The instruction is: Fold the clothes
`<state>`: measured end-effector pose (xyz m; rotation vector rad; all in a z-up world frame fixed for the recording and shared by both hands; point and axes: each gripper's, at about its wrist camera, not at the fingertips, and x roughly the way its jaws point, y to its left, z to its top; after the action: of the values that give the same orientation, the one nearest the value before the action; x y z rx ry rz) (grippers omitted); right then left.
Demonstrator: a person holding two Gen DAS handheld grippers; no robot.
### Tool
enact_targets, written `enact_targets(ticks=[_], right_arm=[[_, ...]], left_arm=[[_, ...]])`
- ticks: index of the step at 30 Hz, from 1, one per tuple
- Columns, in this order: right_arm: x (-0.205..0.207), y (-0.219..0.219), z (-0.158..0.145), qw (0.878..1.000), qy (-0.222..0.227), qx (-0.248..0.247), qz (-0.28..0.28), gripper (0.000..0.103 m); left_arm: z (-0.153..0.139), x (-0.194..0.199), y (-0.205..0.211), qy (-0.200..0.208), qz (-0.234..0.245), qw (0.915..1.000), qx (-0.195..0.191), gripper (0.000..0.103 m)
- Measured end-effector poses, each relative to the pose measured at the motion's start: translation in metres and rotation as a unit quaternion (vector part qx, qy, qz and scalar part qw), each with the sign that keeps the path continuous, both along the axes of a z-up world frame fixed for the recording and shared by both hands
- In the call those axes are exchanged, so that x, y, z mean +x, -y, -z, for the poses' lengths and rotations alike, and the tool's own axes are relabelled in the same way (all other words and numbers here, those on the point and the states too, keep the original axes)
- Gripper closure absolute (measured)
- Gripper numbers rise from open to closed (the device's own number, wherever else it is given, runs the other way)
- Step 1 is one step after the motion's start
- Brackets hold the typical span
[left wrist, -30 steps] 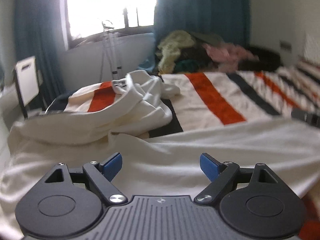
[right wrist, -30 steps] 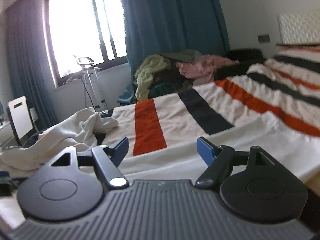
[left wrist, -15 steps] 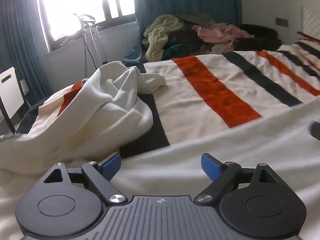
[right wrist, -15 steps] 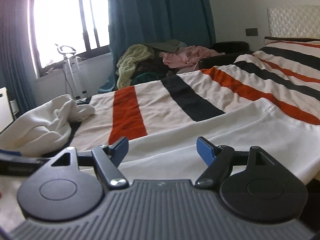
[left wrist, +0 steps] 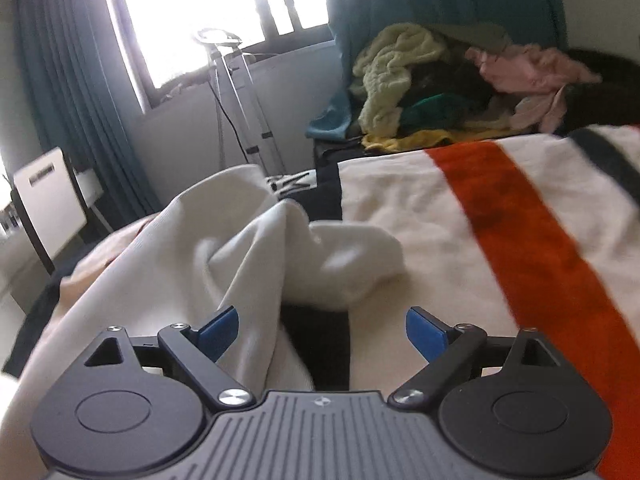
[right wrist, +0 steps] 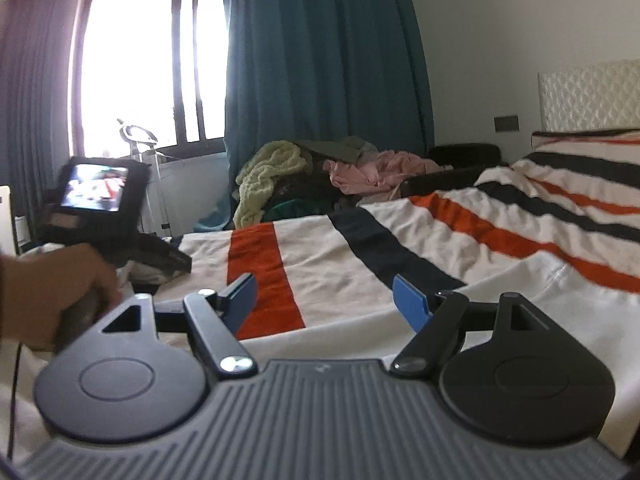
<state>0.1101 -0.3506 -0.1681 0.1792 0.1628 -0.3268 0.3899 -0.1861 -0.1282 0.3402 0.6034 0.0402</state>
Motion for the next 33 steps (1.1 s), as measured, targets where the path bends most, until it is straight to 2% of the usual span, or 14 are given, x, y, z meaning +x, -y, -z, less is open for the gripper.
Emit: enact_targets(ticks=[4, 7, 10, 12, 14, 19, 21, 23, 25, 27, 30, 31, 32, 33], right_arm=[[0.012, 0.014, 0.012, 0.999, -0.016, 0.04, 0.01, 0.026], [0.019, 0.019, 0.02, 0.998, -0.025, 0.062, 0.016, 0.026], [0.025, 0.02, 0.027, 0.997, -0.032, 0.07, 0.016, 0.026], [0.026, 0.019, 0.029, 0.997, -0.031, 0.07, 0.014, 0.026], [0.027, 0.019, 0.03, 0.997, -0.033, 0.069, 0.013, 0.026], [0.025, 0.018, 0.03, 0.997, -0.027, 0.068, 0.013, 0.026], [0.024, 0.019, 0.028, 0.997, -0.026, 0.07, 0.014, 0.026], [0.023, 0.02, 0.027, 0.997, -0.022, 0.072, 0.017, 0.026], [0.021, 0.022, 0.025, 0.997, -0.019, 0.077, 0.019, 0.026], [0.019, 0.025, 0.023, 0.996, -0.015, 0.084, 0.021, 0.026], [0.015, 0.03, 0.019, 0.995, -0.009, 0.093, 0.027, 0.026], [0.013, 0.031, 0.018, 0.995, -0.006, 0.095, 0.03, 0.026], [0.013, 0.032, 0.018, 0.995, -0.005, 0.097, 0.031, 0.026], [0.012, 0.033, 0.018, 0.995, -0.004, 0.099, 0.033, 0.026]], left_arm=[[0.015, 0.044, 0.005, 0.008, -0.067, 0.9977, 0.0, 0.007], [0.025, 0.064, 0.01, 0.022, -0.09, 0.9957, 0.006, 0.007], [0.029, 0.069, 0.014, 0.035, -0.089, 0.9953, 0.011, 0.022], [0.028, 0.067, 0.018, 0.041, -0.08, 0.9957, 0.02, 0.039], [0.025, 0.065, 0.02, 0.043, -0.069, 0.9965, 0.022, 0.066], [-0.002, 0.043, 0.025, 0.043, -0.028, 0.9986, 0.009, 0.077], [-0.023, 0.024, 0.031, 0.051, 0.004, 0.9986, -0.012, 0.078], [-0.047, 0.005, 0.039, 0.047, 0.046, 0.9961, -0.059, 0.078], [-0.071, -0.015, 0.048, 0.033, 0.088, 0.9895, -0.11, 0.078], [-0.094, -0.037, 0.055, 0.018, 0.135, 0.9766, -0.166, 0.079], [-0.108, -0.064, 0.052, 0.001, 0.219, 0.9446, -0.244, 0.078], [-0.11, -0.073, 0.05, -0.005, 0.248, 0.9322, -0.263, 0.076], [-0.107, -0.08, 0.05, -0.005, 0.271, 0.9257, -0.264, 0.072], [-0.101, -0.086, 0.051, -0.003, 0.28, 0.9259, -0.254, 0.071]])
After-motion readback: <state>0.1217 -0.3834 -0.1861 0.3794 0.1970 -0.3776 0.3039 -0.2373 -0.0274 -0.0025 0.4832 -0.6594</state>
